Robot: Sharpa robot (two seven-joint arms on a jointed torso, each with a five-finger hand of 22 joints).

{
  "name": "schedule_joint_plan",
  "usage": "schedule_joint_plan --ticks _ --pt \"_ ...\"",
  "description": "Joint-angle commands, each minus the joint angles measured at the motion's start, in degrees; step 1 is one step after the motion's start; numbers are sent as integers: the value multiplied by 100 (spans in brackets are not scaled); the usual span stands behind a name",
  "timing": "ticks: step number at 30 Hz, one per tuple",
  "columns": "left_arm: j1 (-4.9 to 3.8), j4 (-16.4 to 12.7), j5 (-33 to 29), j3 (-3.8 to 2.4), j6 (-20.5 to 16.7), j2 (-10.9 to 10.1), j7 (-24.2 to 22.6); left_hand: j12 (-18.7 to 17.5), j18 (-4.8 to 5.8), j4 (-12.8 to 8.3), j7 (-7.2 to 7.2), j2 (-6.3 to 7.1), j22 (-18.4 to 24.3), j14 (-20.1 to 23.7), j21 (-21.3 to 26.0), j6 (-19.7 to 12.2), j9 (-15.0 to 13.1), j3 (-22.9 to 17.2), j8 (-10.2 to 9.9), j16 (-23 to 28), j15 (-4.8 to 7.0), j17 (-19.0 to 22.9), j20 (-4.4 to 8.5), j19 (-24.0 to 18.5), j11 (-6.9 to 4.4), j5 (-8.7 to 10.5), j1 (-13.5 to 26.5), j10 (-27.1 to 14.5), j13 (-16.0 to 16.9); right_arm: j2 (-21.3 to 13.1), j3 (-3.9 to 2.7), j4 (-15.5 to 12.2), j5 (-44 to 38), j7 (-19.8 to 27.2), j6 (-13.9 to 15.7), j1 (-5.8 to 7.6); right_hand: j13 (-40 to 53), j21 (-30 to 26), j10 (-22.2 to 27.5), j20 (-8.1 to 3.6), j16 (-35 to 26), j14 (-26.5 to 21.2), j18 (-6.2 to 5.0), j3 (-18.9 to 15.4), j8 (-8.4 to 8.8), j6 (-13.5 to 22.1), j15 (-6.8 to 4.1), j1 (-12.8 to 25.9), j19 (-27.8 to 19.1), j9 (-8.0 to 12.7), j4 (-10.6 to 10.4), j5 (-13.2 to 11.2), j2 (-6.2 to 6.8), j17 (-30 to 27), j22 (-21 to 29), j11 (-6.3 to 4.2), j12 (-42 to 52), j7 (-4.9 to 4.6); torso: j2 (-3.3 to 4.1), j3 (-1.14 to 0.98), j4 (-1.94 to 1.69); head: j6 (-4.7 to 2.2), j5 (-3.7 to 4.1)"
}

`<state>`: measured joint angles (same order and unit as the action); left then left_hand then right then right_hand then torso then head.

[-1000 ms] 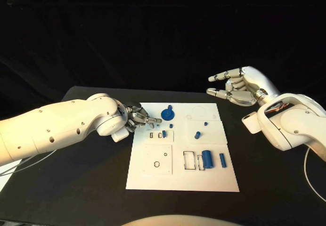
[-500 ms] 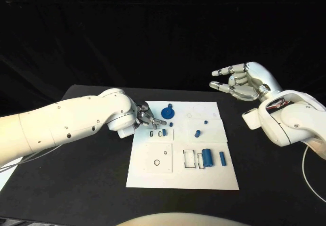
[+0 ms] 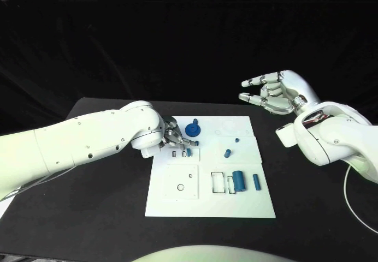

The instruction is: Assemble the parts on the task board

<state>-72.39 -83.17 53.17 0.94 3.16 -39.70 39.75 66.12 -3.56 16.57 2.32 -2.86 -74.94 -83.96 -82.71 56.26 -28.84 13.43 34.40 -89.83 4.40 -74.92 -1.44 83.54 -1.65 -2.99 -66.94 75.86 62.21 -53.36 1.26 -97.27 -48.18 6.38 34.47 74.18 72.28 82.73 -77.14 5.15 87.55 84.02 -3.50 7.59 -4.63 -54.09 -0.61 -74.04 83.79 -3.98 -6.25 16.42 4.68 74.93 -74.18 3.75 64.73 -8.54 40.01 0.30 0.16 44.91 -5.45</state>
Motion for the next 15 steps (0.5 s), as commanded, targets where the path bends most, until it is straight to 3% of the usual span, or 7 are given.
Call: schedule_joint_plan --ticks 1,15 --pt "-14 36 276 -2 278 57 252 20 81 -2 -2 -30 -214 -604 -42 -37 -16 29 40 -17 46 -1508 -10 56 5 25 32 42 14 14 -1 13 -32 -85 -105 -1 -8 -37 24 -17 -30 493 24 -40 -33 -42 -30 1 -26 -6 -3 29 -36 1074 9 -27 -15 -6 -4 4 2 8 5" --pt "-17 276 528 1 647 293 325 156 106 -9 -21 -73 -344 -604 -115 -70 -132 81 118 -17 63 -1508 7 113 -13 25 -31 126 161 42 0 34 -68 -176 -173 -1 -3 -37 20 -18 -21 497 25 -48 -31 -41 -30 18 -26 -5 -17 27 -42 1088 6 -26 -6 -7 -2 -2 -2 43 9"
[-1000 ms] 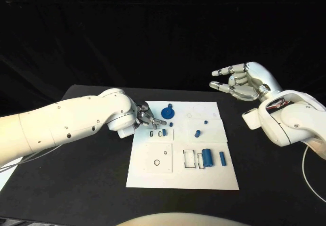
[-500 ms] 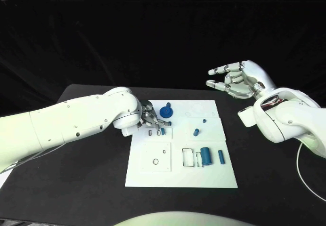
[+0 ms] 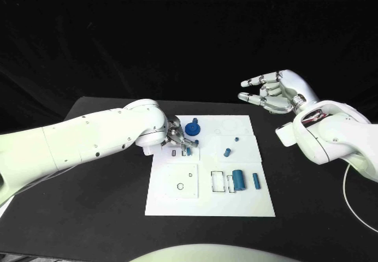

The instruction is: Assemble the parts on the task board

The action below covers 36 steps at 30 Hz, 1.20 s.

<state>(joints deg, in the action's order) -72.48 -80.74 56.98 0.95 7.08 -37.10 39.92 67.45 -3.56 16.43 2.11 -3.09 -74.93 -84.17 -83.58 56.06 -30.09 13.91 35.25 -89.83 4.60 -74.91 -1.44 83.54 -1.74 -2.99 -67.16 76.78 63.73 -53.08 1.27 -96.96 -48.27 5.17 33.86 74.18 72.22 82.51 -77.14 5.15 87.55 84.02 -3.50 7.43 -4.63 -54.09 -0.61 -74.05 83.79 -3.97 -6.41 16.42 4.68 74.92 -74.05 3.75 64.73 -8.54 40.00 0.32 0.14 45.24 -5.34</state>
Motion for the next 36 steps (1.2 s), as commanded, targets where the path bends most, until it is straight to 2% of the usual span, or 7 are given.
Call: schedule_joint_plan --ticks 1,7,14,36 --pt "-8 49 149 0 256 44 303 23 107 5 0 -56 -348 -583 -30 -53 -14 35 37 -17 43 -1509 8 114 -4 25 -14 33 8 17 -1 6 -61 -58 -115 -2 3 -14 20 -18 -21 497 25 -32 -31 -41 -30 18 -26 -6 -1 27 -42 1089 -7 -26 -6 -7 1 -4 0 10 -1" --pt "-8 99 153 3 295 80 287 37 109 -5 -3 -76 -364 -583 -39 -69 -46 40 55 -17 45 -1509 11 120 -7 24 -54 39 24 30 -1 21 -64 -74 -156 -4 1 -16 20 -18 -22 496 25 -31 -32 -43 -30 22 -27 -6 -6 25 -51 1088 -3 -25 -8 -7 0 -7 -6 27 -13" --pt "-7 155 144 17 409 126 250 63 114 -42 -2 -168 -392 -583 -54 -105 -133 -5 97 -17 41 -1509 7 129 -5 -10 -224 46 53 43 -1 38 -65 -94 -200 -6 3 -16 18 -19 -17 498 25 -25 -32 -45 -30 20 -27 -6 -10 29 -69 1096 -4 -27 -4 -7 -1 -5 -5 44 -11" --pt "-6 197 95 32 526 217 167 68 114 -55 -2 -209 -396 -583 -55 -120 -187 -25 124 -17 37 -1509 2 126 -3 -14 -308 43 60 83 -1 83 -85 -158 -304 -8 9 -7 10 -20 -2 505 28 -14 -33 -48 -31 12 -19 -6 -15 29 -102 1120 -22 -28 10 -6 -2 -10 -4 81 -40"
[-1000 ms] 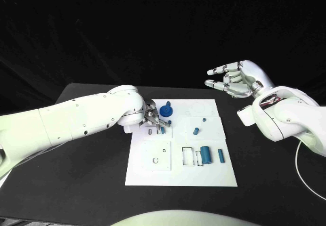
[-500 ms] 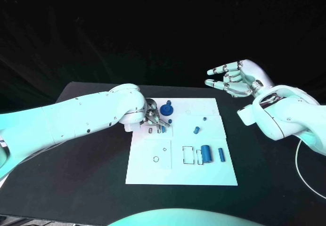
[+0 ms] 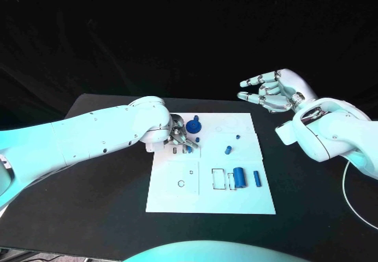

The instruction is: Assemble the parts on the task board

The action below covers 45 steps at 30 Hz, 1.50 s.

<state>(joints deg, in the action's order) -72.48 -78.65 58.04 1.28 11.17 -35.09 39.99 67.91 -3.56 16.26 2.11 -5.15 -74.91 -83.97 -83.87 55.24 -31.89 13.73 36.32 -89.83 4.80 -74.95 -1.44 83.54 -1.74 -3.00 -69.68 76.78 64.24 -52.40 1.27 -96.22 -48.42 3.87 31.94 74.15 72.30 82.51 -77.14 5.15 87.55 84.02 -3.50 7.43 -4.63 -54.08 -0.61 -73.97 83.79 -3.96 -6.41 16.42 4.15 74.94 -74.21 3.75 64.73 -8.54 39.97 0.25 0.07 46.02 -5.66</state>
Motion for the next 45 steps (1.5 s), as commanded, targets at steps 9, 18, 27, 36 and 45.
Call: schedule_joint_plan --ticks 9,18,27,36,45 --pt "-7 -24 -11 -1 142 19 146 27 114 -102 -4 -54 -409 -603 -29 -64 -91 -64 51 -17 17 -1505 0 124 -5 -20 -230 41 16 51 -1 34 -72 -38 -147 -12 2 -7 9 -20 -1 505 29 -15 -33 -50 -31 5 -18 -8 -17 27 -52 1119 -7 -28 12 -6 1 -4 4 19 -19" --pt "-7 -28 -11 -1 164 24 157 -64 104 -717 -73 -432 -383 -603 -8 -273 -173 -906 -48 -17 78 -1505 51 96 -75 -79 -1352 -43 -38 55 -1 34 -72 -51 -198 -14 2 -7 9 -20 -1 505 29 -15 -33 -50 -31 5 -18 -8 -17 27 -52 1119 -7 -28 12 -6 0 -2 9 34 -12" --pt "-7 -38 -15 -1 252 14 147 -223 97 -801 13 227 -377 -603 14 -316 -207 -2483 -248 -17 11 -1505 25 74 -22 -397 -1374 -93 -145 57 1 28 -112 -71 -277 -15 18 -1 -7 -21 2 507 31 -23 -36 -58 -31 23 -13 -8 -34 20 -68 1125 -18 -27 40 -7 -1 -5 8 43 3" --pt "-7 -139 -260 0 -71 -116 99 -221 100 -872 30 1004 -410 -603 16 -288 -435 -4371 -191 -17 -1 -1505 -3 83 1 -395 -686 -29 -146 61 2 27 -156 -96 -306 -17 32 7 -30 -20 11 511 33 -142 -34 -67 -30 184 -6 -6 -146 144 -42 1140 -31 -27 79 -1 11 -18 -7 5 26" --pt "-6 -351 -380 4 -834 -331 38 -134 123 -1114 19 1234 -516 -603 -35 -272 -606 -5097 -102 -17 16 -1505 -1 140 -7 -412 -303 65 -62 97 5 59 -173 -102 -281 -23 29 8 -30 -21 8 511 33 -223 -31 -68 -31 256 -6 -5 -200 192 -23 1137 -31 -27 84 1 21 -43 -23 46 -5"
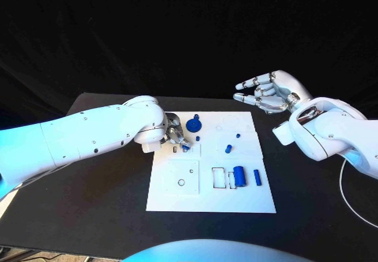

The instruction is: Assemble the parts on the task board

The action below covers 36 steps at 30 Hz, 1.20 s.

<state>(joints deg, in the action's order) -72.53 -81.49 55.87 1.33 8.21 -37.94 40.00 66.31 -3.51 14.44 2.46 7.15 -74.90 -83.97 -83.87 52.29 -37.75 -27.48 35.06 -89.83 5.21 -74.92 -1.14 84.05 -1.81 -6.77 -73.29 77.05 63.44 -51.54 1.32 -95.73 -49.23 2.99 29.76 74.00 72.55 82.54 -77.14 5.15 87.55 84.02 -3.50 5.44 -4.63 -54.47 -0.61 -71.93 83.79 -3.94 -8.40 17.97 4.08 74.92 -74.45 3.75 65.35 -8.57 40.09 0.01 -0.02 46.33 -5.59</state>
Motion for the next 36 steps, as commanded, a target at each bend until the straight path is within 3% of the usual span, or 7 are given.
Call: schedule_joint_plan --ticks 1,5,17,29,36 --pt "0 -85 -170 0 -587 -66 42 30 118 -939 -16 9 -524 -603 -39 25 -24 -991 26 -17 -25 -1508 -31 92 -1 -36 65 41 22 13 1 14 -92 -13 -62 -11 3 5 -30 -21 8 511 33 -24 -31 -29 -31 52 -6 -6 -1 37 -16 1138 -6 -27 23 3 10 -23 -16 19 -13" --pt "8 -149 -152 8 -682 -120 76 49 126 -979 -19 31 -560 -603 -60 32 -46 -1070 39 -17 -22 -1508 -28 112 -5 -46 112 60 40 19 2 23 -93 -9 -59 -20 3 5 -30 -21 7 510 33 -36 -30 -29 -31 61 -7 -6 -8 40 -12 1136 -6 -27 24 3 5 -38 -19 34 -19" --pt "50 -215 285 49 -539 -101 298 70 148 -1042 -26 60 -655 -603 -115 52 -76 -1177 56 -17 -15 -1508 -21 164 -13 -76 181 94 60 0 3 18 -81 -37 -77 -27 3 3 -30 -21 6 510 32 -49 -30 -29 -30 73 -8 -6 -18 44 -12 1135 -4 -27 25 3 13 -29 -16 55 -30" --pt "81 -214 456 54 -223 -77 464 60 148 -1052 -26 66 -657 -603 -115 49 -79 -1189 55 -17 -15 -1508 -20 165 -12 -79 189 91 50 14 3 -4 99 -123 -190 -27 -18 -10 -15 -21 -5 506 27 -66 -28 -27 -30 91 -19 -5 -35 55 -19 1119 24 -26 -2 3 13 -27 -25 87 -61" --pt "103 -187 468 54 -130 -57 471 60 148 -1052 -26 66 -657 -603 -115 49 -79 -1190 55 -17 -15 -1508 -20 165 -12 -79 190 91 50 20 3 -12 186 -151 -244 -27 -20 -17 -12 -20 -11 504 24 -70 -27 -26 -30 94 -25 -5 -39 58 -23 1109 38 -26 -5 3 16 -27 -12 102 -75"
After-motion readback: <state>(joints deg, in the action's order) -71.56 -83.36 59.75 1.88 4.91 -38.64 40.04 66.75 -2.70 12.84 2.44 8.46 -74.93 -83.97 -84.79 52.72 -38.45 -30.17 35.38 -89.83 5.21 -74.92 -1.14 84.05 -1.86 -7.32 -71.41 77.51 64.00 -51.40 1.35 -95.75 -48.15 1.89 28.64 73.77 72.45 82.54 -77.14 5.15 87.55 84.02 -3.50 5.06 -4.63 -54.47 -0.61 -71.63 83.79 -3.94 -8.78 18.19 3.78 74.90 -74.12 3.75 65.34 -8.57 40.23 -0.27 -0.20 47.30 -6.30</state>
